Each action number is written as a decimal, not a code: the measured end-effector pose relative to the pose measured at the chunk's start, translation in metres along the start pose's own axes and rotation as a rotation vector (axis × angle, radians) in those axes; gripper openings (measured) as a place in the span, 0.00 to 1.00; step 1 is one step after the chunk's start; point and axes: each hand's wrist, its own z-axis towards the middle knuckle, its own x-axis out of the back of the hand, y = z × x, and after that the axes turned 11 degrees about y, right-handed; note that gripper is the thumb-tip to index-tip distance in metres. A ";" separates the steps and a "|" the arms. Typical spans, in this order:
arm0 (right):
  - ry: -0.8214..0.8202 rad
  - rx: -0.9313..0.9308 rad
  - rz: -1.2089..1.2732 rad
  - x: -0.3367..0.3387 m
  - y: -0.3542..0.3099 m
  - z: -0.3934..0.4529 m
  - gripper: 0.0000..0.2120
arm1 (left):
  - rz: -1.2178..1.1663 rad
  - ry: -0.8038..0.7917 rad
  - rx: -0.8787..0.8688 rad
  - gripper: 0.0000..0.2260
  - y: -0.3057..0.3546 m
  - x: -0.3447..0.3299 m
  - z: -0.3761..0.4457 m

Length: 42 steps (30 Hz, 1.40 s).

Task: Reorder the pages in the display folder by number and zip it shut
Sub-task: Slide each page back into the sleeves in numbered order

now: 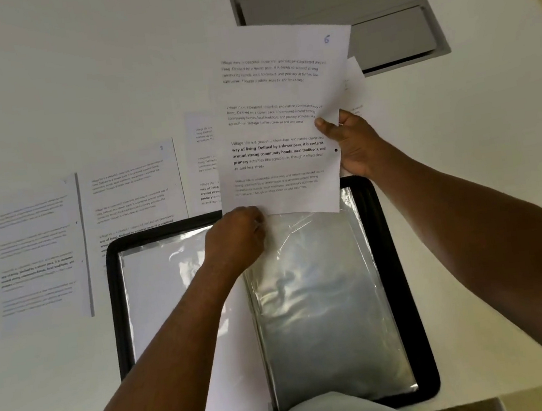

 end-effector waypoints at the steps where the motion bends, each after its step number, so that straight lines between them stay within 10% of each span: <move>1: -0.009 0.005 -0.014 0.001 -0.001 0.001 0.13 | -0.002 0.013 -0.001 0.10 -0.002 0.000 0.000; 18: -0.194 -0.098 -0.489 0.009 -0.003 0.005 0.37 | -0.208 0.004 0.130 0.06 -0.005 -0.009 0.008; 42: -0.301 -0.263 -0.520 0.029 -0.041 0.032 0.34 | -0.167 -0.247 0.112 0.05 -0.032 0.009 0.026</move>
